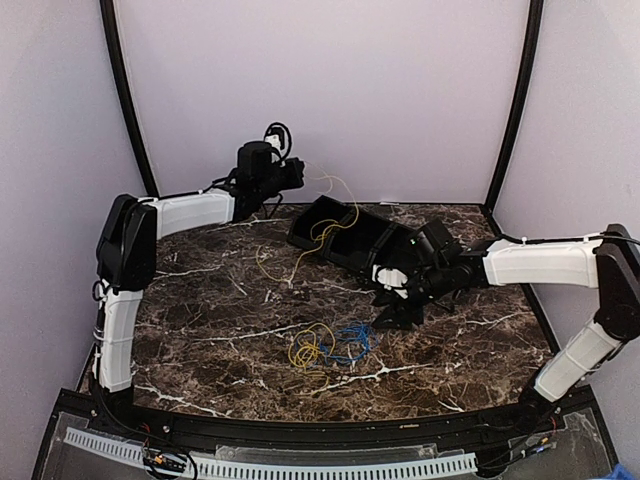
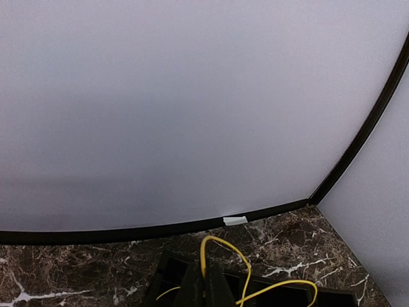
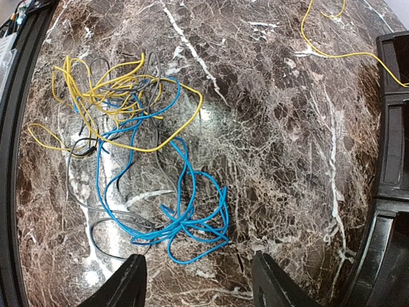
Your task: Untangle the cables
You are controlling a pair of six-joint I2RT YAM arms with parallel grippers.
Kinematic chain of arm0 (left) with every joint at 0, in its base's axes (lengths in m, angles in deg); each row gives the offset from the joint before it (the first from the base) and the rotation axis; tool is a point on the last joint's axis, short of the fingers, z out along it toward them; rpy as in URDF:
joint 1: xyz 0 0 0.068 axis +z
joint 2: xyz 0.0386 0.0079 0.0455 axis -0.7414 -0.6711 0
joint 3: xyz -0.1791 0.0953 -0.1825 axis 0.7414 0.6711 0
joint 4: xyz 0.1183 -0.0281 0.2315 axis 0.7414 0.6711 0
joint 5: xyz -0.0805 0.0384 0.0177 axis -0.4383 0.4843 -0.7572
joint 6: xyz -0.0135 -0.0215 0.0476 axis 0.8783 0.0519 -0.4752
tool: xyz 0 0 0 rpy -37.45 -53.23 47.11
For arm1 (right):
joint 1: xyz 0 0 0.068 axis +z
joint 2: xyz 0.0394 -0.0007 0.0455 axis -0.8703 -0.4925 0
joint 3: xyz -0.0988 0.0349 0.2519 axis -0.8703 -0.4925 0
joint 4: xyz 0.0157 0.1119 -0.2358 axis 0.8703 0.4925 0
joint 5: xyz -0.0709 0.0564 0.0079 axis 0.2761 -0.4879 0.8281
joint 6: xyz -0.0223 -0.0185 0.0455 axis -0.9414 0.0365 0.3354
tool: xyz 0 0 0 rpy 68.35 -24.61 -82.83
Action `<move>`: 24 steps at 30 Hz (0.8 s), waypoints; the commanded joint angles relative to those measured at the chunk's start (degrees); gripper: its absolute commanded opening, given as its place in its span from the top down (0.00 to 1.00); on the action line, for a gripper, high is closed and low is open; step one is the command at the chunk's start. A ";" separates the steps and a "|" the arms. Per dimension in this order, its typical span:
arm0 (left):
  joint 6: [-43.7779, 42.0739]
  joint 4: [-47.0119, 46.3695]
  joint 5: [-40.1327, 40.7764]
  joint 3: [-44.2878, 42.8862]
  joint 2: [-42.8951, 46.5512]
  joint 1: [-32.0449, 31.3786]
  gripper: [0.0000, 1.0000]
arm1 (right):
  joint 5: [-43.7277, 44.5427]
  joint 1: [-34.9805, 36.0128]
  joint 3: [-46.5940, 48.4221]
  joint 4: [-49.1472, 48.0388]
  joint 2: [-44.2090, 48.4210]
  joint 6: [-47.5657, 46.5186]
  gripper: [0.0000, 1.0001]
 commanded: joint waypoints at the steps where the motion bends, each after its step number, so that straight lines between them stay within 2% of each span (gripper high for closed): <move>1: -2.23 4.01 4.52 1.02 -2.26 -1.60 1.00 | -0.01 -0.39 -0.22 -0.93 -0.47 -0.63 0.42; 9: -0.82 12.92 24.92 0.70 -2.34 -1.80 1.00 | -0.26 -0.32 -0.08 -0.61 -0.51 -0.58 0.42; 12: -1.72 13.75 28.62 1.25 -1.25 -1.43 1.00 | -0.24 -0.42 -0.07 -0.73 -0.70 -0.59 0.42; 15: -2.38 12.79 28.56 2.32 -0.81 -1.25 1.00 | -0.28 -0.32 0.12 -0.58 -1.07 -0.65 0.42; 18: -2.61 8.62 21.15 3.91 -0.92 -1.24 1.00 | -0.19 -0.37 0.05 -0.53 -1.28 -0.69 0.42; 24: -3.25 3.41 17.43 5.66 -1.89 -3.16 1.00 | 0.14 -0.37 -0.04 -0.50 -1.16 -0.69 0.42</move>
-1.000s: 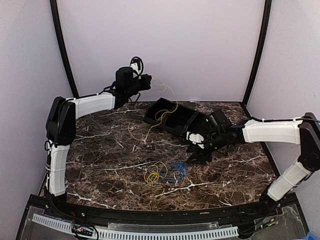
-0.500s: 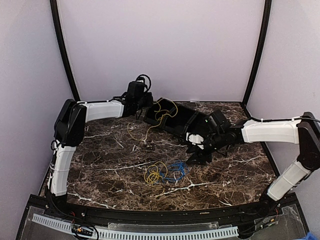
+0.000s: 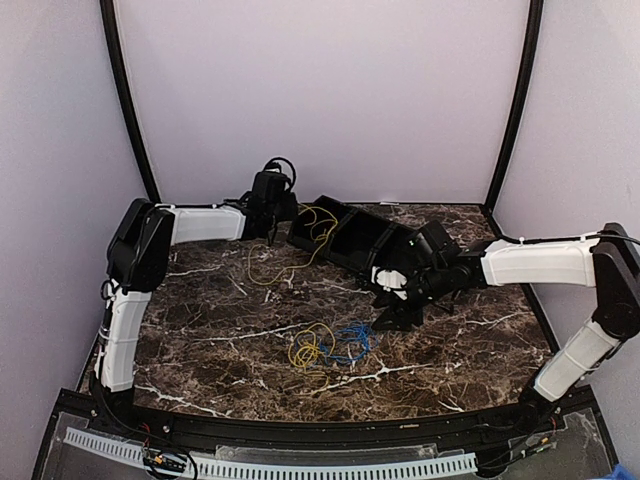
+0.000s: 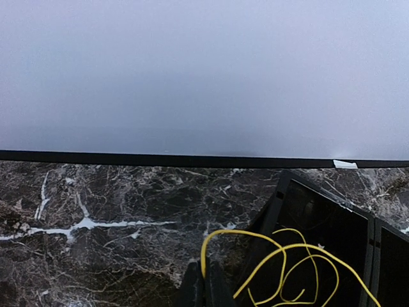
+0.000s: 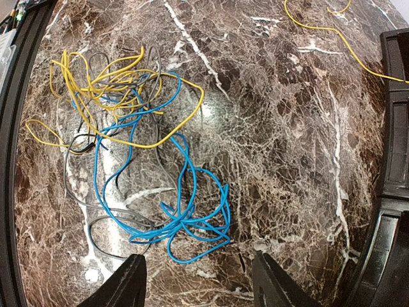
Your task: Untangle the cables
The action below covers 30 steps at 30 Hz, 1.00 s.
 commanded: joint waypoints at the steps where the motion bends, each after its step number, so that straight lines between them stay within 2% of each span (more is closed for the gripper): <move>1: -2.21 -7.15 -4.43 2.17 2.41 -1.84 1.00 | 0.20 -0.37 -0.04 -0.59 -0.32 -0.24 0.42; 5: -4.40 -11.04 -10.38 1.87 1.26 -2.77 1.00 | 0.23 -0.39 0.02 -0.51 -0.60 -0.36 0.42; 11: -3.47 -6.25 -10.63 -4.14 -3.18 -3.12 1.00 | 0.44 -0.37 -0.03 -0.40 -0.58 -0.42 0.42; 19: -2.39 3.70 -6.58 -16.00 -10.78 -3.08 1.00 | 0.60 -0.37 -0.03 -0.32 -0.62 -0.42 0.42; 22: -2.30 5.95 -7.09 -18.71 -11.28 -3.04 0.93 | 0.81 -0.37 -0.08 -0.33 -0.52 -0.49 0.42; 27: -2.44 9.48 -7.85 -17.79 -7.06 -3.04 0.68 | 0.57 -0.37 -0.09 -0.31 -0.80 -0.61 0.42; 30: -2.47 9.34 -8.56 -14.18 -0.90 -3.04 0.59 | 0.17 -0.37 0.21 -0.05 -1.35 -0.71 0.42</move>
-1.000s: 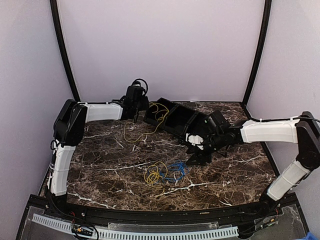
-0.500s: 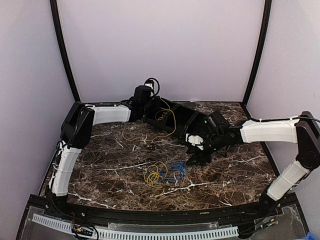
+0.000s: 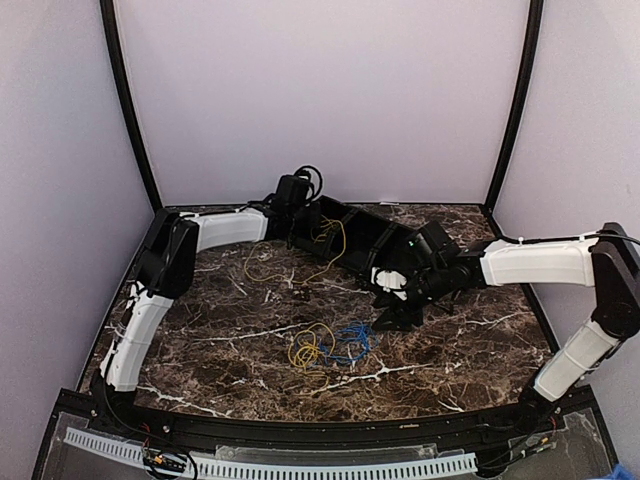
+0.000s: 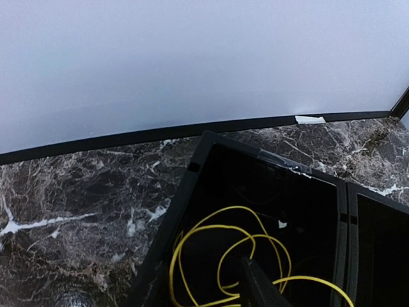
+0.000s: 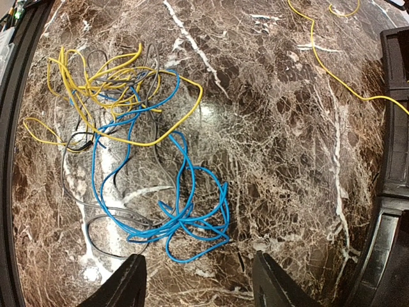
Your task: Untangle the cables
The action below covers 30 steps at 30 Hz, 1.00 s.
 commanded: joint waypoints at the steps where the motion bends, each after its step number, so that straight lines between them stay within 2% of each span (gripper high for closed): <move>1: 0.00 1.47 -1.22 4.96 12.10 0.09 0.53 | -0.28 -0.37 0.29 0.00 -1.26 -0.44 0.42; 4: -0.72 -2.25 -4.87 11.40 19.51 0.15 0.43 | -0.45 -0.38 0.56 0.17 -1.66 -0.51 0.42; 9: -2.46 -11.83 -16.22 30.16 30.15 -0.40 0.44 | -0.37 -0.37 0.65 0.41 -1.43 -0.62 0.42; 12: -4.32 -15.27 -23.81 38.35 31.86 -0.98 0.47 | -0.26 -0.37 0.72 0.38 -1.32 -0.61 0.42; 19: -9.01 -13.20 -30.19 41.24 28.39 -2.41 0.45 | -0.34 -0.38 1.00 0.64 -1.87 -0.61 0.42; 25: -11.01 -13.40 -27.25 39.37 23.95 -3.63 0.44 | 0.46 -0.37 0.62 0.38 -1.48 -0.58 0.42; 30: -10.71 -13.32 -25.88 36.63 20.33 -3.68 0.49 | 0.39 -0.39 0.64 0.40 -1.60 -0.52 0.42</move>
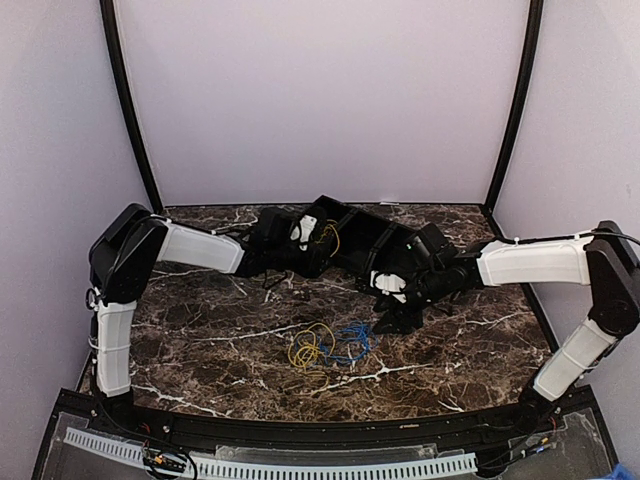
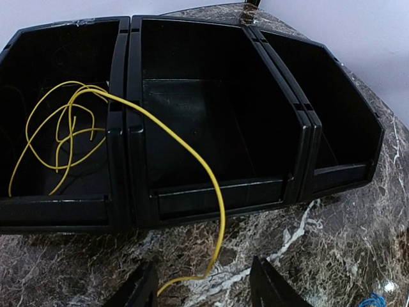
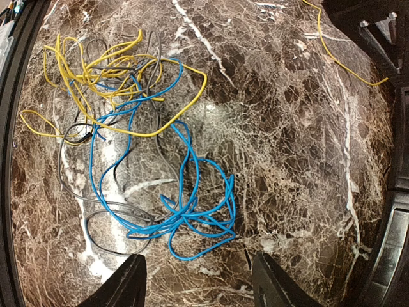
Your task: Untangle the cables
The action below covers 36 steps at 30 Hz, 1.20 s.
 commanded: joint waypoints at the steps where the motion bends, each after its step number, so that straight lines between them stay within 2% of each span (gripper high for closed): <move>1: -1.09 -0.05 0.67 -4.27 -1.99 0.16 0.51 | 0.34 -0.37 0.63 -0.30 -0.39 -0.38 0.42; 4: -0.98 1.30 0.06 -6.18 -4.05 0.23 0.60 | 0.40 -0.37 0.66 -0.27 -0.52 -0.43 0.42; 7: -1.18 1.82 -0.40 -7.31 -4.54 0.18 0.76 | 0.55 -0.37 0.62 -0.28 -0.53 -0.48 0.42; 8: -1.30 2.58 -0.17 -7.60 -4.51 0.17 0.84 | 0.66 -0.37 0.61 -0.33 -0.53 -0.52 0.42; 12: -3.34 5.11 2.09 -9.69 -2.97 0.21 0.99 | 0.90 -0.37 0.34 -0.44 -0.51 -0.59 0.42; 17: -8.39 6.21 7.25 -13.09 -2.40 1.08 1.00 | 0.65 -0.37 0.46 -0.48 -0.86 -0.76 0.42; 22: -9.84 10.49 9.07 -24.30 -8.00 3.78 1.00 | 0.85 -0.37 0.70 -0.29 -1.28 -0.85 0.43; 32: -8.17 15.03 7.17 -45.23 -22.54 6.02 1.00 | 1.18 -0.39 0.72 -0.15 -1.77 -0.89 0.43; 36: -7.84 16.11 3.86 -47.06 -25.12 6.13 1.00 | 1.56 -0.38 0.47 -0.31 -1.45 -0.92 0.43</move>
